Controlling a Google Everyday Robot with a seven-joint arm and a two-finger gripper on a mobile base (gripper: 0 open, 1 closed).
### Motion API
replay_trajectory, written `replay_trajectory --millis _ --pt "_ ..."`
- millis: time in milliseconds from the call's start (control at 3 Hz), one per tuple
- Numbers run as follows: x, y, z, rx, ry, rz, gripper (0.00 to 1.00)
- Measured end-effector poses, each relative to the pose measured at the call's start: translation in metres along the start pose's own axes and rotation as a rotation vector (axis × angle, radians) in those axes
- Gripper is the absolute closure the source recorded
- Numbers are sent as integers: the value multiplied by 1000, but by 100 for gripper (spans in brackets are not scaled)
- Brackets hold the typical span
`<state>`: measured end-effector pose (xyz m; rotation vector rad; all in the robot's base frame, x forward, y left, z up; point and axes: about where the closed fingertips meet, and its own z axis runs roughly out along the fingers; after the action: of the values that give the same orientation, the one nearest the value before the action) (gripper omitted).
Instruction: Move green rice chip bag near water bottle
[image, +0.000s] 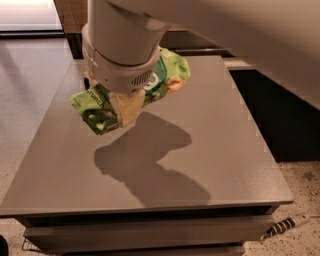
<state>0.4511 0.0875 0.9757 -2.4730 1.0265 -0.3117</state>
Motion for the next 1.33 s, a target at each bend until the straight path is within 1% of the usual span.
replay_trajectory --millis 333,667,1000,1333 --pt "69 -18 -14 168 -21 45 100" --pt "107 -29 -19 269 -42 69 100" --pt "136 -35 -15 311 -66 113 100" --pt "136 -35 -15 311 -66 113 100"
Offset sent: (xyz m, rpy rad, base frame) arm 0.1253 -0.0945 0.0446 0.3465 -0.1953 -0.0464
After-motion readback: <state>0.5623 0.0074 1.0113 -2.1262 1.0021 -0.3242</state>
